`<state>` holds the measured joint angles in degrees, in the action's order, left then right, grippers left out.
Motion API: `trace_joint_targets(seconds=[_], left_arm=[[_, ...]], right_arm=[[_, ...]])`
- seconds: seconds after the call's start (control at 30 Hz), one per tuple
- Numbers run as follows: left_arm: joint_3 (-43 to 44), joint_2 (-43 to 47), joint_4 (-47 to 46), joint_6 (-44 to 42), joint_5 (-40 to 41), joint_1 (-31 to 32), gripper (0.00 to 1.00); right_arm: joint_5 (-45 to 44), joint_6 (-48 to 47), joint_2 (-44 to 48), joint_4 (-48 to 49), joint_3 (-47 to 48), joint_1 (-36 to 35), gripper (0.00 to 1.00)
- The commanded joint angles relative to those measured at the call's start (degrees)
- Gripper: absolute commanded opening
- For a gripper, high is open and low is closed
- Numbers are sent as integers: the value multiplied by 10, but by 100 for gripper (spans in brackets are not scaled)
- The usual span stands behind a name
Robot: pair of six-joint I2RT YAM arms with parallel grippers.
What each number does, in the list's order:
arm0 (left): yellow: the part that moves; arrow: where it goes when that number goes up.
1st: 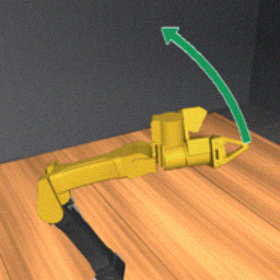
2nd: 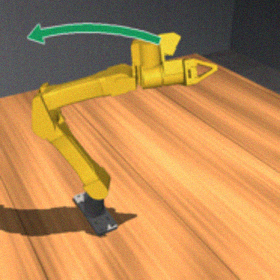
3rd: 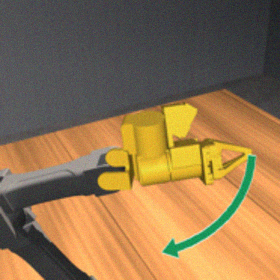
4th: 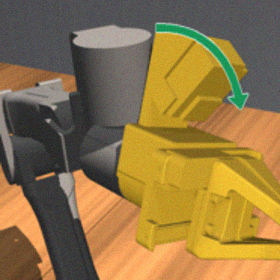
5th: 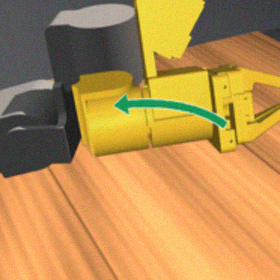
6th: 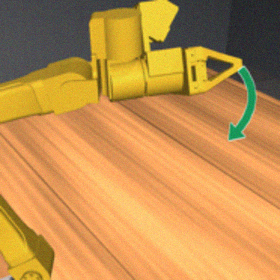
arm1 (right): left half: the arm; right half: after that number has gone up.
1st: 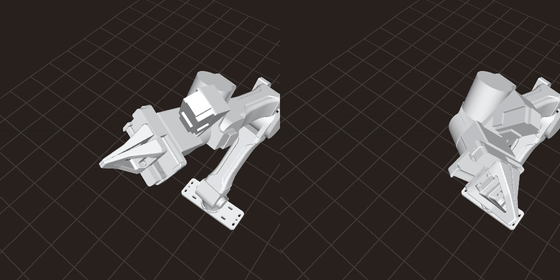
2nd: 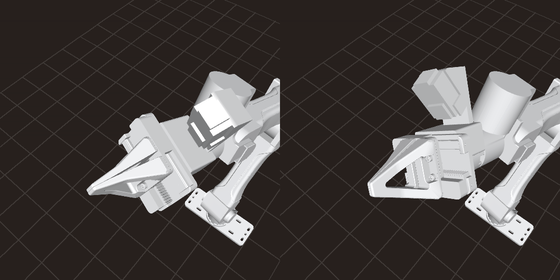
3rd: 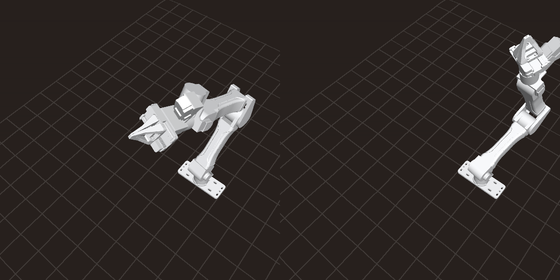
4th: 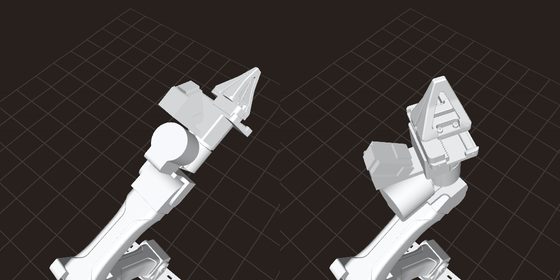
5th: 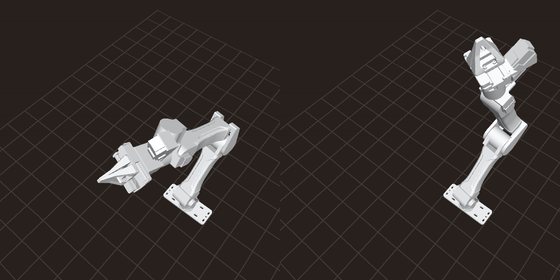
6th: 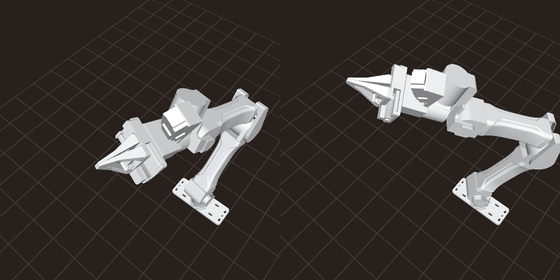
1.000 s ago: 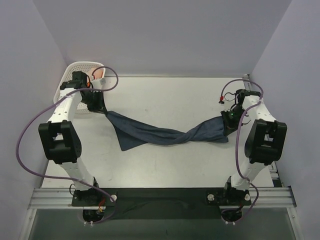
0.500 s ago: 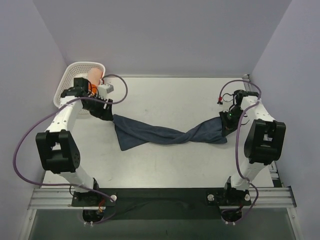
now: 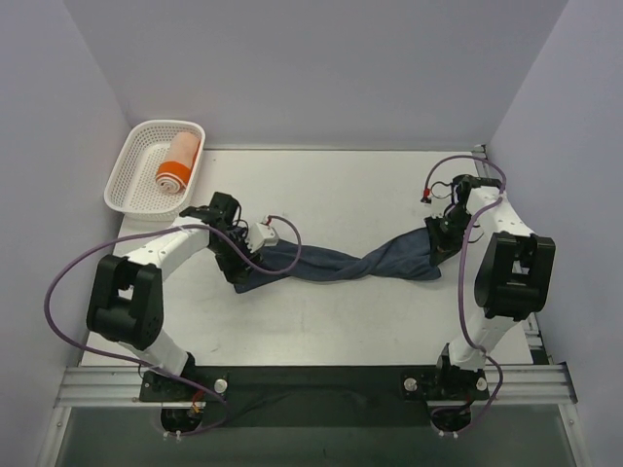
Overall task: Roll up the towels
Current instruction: Flatten the towel
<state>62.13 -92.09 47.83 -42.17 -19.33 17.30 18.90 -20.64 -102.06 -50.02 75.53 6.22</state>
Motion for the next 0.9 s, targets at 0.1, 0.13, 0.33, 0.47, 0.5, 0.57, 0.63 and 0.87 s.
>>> trace_joint_targets(seconds=[0.1,0.13,0.33,0.47,0.5,0.57,0.63,0.87], left_arm=[[-42,-21,-70,-38,50,28,67],[-46,-23,-71,-41,51,30,66],[-70,-41,-94,-53,77,39,58],[-87,-26,-73,-58,86,46,24],[-86,11,-57,-61,70,44,18],[-62,58,17,-72,-9,22,0],[-27,119,69,-70,-53,-8,0],[98,175,197,-51,-140,-90,0]], right_arm=[[-6,5,2,-32,8,-4,0],[-6,5,3,-32,8,-4,0],[-6,8,-2,-34,10,-4,0],[-10,2,-3,-33,9,-2,0],[-16,-1,-2,-34,6,-2,0],[-21,-7,2,-33,1,3,0],[-30,-17,9,-34,-6,11,0],[-39,-34,14,-33,-9,28,0]])
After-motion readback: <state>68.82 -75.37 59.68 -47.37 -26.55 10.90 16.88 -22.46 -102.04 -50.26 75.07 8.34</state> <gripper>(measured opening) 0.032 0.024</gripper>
